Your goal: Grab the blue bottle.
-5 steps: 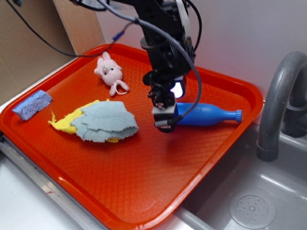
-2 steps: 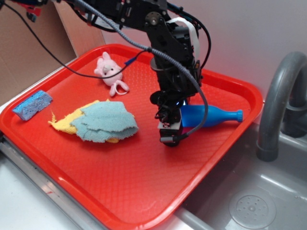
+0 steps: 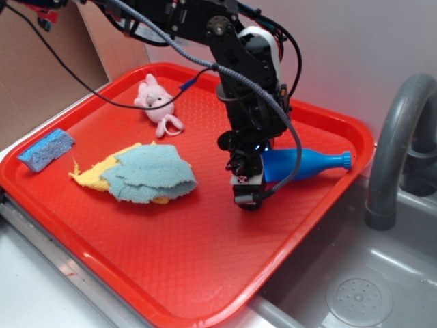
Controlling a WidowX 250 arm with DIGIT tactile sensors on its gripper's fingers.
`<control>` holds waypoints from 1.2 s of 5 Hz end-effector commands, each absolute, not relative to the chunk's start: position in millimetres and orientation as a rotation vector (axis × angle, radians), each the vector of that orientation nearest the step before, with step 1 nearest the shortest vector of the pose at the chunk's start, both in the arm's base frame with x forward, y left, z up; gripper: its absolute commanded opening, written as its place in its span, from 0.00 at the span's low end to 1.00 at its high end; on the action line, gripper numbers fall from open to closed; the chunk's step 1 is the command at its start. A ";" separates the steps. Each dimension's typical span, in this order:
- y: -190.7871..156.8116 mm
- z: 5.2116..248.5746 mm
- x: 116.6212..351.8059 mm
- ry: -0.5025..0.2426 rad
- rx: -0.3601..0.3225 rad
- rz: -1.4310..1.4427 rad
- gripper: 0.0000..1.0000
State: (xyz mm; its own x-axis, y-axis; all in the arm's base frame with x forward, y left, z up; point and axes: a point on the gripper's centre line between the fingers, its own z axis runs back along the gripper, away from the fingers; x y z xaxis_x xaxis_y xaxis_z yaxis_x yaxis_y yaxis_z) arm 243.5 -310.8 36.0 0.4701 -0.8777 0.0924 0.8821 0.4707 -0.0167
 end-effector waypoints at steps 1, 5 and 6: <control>-226.8 124.8 239.3 -0.118 -0.152 -0.583 0.00; -116.4 236.7 179.9 -0.274 -0.074 0.082 0.00; -114.6 238.1 178.8 -0.282 -0.123 0.118 0.00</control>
